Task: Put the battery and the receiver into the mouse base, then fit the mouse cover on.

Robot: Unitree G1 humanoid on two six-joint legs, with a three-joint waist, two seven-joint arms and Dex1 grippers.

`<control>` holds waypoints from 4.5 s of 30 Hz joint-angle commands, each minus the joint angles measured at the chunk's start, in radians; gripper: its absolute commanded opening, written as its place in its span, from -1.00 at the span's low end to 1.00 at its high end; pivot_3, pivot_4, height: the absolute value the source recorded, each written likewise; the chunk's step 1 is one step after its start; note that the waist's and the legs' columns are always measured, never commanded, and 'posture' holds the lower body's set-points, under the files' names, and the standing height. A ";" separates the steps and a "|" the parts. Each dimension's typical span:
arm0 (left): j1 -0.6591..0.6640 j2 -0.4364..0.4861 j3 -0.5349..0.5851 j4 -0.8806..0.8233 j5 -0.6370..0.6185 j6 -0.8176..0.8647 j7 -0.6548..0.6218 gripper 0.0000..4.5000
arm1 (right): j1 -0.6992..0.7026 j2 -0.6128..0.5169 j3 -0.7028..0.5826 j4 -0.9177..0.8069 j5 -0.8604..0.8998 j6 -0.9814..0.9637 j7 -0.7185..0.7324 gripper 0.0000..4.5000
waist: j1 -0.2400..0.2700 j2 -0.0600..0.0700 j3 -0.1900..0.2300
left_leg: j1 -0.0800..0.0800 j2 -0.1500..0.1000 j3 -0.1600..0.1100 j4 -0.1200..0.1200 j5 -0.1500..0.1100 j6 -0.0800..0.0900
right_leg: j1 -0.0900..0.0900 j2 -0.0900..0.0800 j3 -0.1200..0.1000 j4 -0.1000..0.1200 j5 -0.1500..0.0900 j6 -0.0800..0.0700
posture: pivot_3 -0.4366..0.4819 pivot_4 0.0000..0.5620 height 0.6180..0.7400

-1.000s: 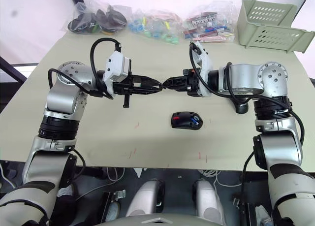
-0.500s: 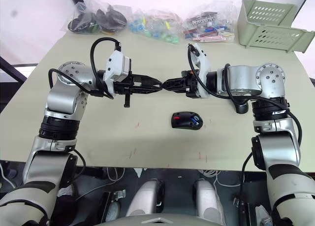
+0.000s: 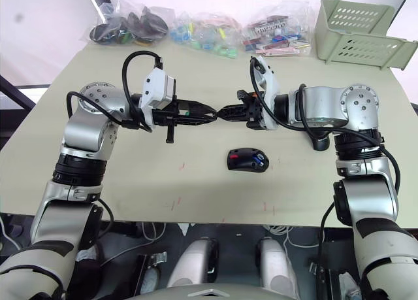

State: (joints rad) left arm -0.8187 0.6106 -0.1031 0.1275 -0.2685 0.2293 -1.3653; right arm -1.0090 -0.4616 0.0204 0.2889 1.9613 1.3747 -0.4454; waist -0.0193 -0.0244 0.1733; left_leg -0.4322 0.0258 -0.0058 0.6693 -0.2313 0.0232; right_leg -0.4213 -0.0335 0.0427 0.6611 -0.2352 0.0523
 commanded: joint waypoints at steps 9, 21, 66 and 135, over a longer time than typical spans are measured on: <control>0.072 0.034 0.038 -0.076 -0.075 0.080 0.020 0.17 | 0.023 -0.084 -0.014 -0.057 0.011 0.021 0.001 -1.00 | 0.000 0.000 0.000 | 0.000 0.000 0.000 0.000 0.000 0.000 | 0.000 0.000 0.000 -0.001 0.000 0.000 | -0.05 -0.47 1.00; 0.299 0.018 -0.014 -0.192 -0.081 0.183 0.115 0.97 | -0.051 -0.397 0.218 -0.190 -0.033 0.148 0.039 -1.00 | 0.001 0.004 0.003 | -0.001 0.001 0.002 -0.001 0.000 0.000 | -0.002 0.000 0.001 -0.002 0.000 0.000 | -0.05 -0.47 1.00; 0.088 -0.198 -0.287 0.089 0.185 -0.019 0.148 0.97 | -0.667 -0.204 0.983 -0.013 -1.115 0.240 1.229 -1.00 | 0.005 0.009 0.005 | -0.017 -0.002 0.001 0.002 0.000 0.000 | -0.019 -0.001 0.000 0.003 0.000 0.000 | -0.05 -0.47 1.00; 0.074 -0.274 -0.302 0.201 0.265 -0.059 0.158 0.32 | -0.373 -0.161 0.793 -0.118 -1.097 0.240 0.961 -1.00 | 0.003 0.009 0.005 | -0.016 -0.002 -0.001 0.015 0.000 0.000 | -0.018 -0.001 0.000 0.017 0.000 0.000 | -0.05 -0.47 1.00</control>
State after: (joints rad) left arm -0.7414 0.3414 -0.4030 0.3461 -0.0004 0.1714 -1.2048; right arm -1.3814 -0.6226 0.8494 0.1945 0.8635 1.6098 0.5303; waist -0.0163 -0.0152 0.1786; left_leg -0.4487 0.0235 -0.0067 0.6842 -0.2312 0.0231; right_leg -0.4395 -0.0343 0.0427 0.6785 -0.2349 0.0524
